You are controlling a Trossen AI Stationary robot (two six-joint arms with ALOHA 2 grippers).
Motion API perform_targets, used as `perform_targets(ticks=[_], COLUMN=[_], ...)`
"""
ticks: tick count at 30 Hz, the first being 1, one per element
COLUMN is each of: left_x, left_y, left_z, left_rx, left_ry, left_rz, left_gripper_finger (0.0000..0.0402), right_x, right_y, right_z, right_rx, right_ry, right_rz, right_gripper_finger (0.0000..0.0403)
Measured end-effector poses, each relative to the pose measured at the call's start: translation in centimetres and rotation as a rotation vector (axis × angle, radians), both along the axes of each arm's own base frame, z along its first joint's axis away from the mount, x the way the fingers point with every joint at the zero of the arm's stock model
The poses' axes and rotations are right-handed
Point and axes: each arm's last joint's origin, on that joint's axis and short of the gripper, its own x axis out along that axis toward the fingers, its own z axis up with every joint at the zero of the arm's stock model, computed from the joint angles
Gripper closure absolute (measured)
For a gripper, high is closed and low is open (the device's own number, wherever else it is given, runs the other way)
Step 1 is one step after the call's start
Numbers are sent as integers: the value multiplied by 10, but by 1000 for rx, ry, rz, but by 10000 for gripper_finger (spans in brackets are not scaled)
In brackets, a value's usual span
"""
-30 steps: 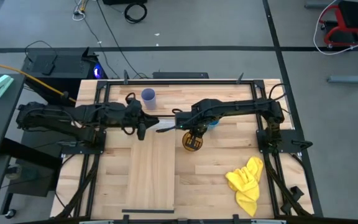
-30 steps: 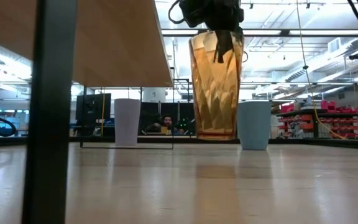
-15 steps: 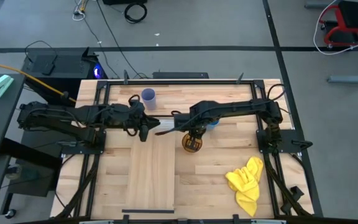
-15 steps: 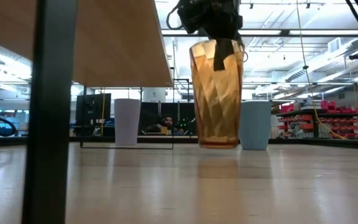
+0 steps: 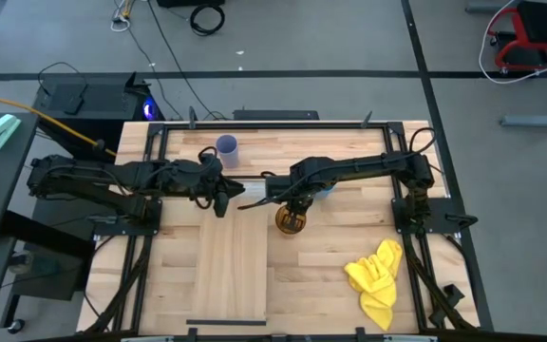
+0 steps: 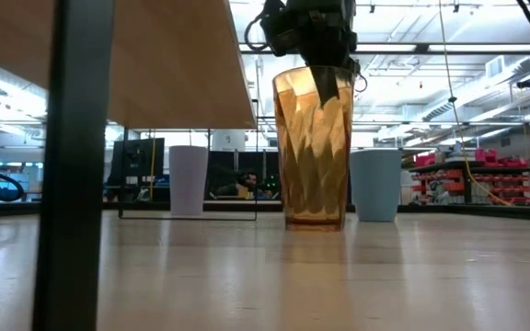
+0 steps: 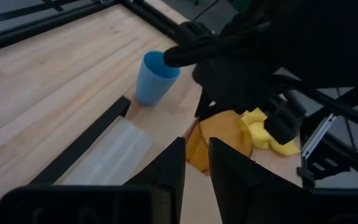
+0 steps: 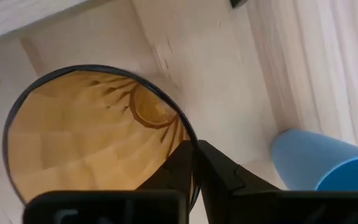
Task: Stack small to large cups/mugs on shelf
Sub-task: Move the brown cup to the middle of the table, then put the brown cup on the shelf
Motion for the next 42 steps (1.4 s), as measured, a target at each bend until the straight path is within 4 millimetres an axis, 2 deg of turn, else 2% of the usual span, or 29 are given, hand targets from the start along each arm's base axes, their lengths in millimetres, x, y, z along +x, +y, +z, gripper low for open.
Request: perform_targets(ticks=[12, 21, 27, 31, 33, 37, 39, 42], left_x=[15, 32, 39, 48, 59, 76, 80, 90], left_y=[-3, -6, -8, -9, -10, -13, -13, -14], left_z=[-13, -14, -18, -19, -14, -11, -11, -7], left_rx=[-21, -48, -59, -67, -69, -61, -50, -29], left_ry=[42, -32, -44, -24, -41, 18, 105, 205], left_rz=[-48, -106, -131, -154, -173, -204, -213, -226], left_gripper_finger=[311, 295, 287, 283, 283, 282, 283, 285], right_x=[0, -6, -21, -35, -45, -63, -67, -71], right_y=[0, -3, -4, -5, -4, 2, 9, 20], right_z=[2, 9, 28, 45, 54, 70, 75, 75], right_rx=[0, 6, 7, 14, 17, 26, 29, 20], right_ry=[-9, -9, -28, -54, -48, -57, -78, -82], right_rz=[3, -34, -71, -114, -139, -188, -196, -198], right_gripper_finger=[330, 291, 280, 279, 279, 279, 280, 280])
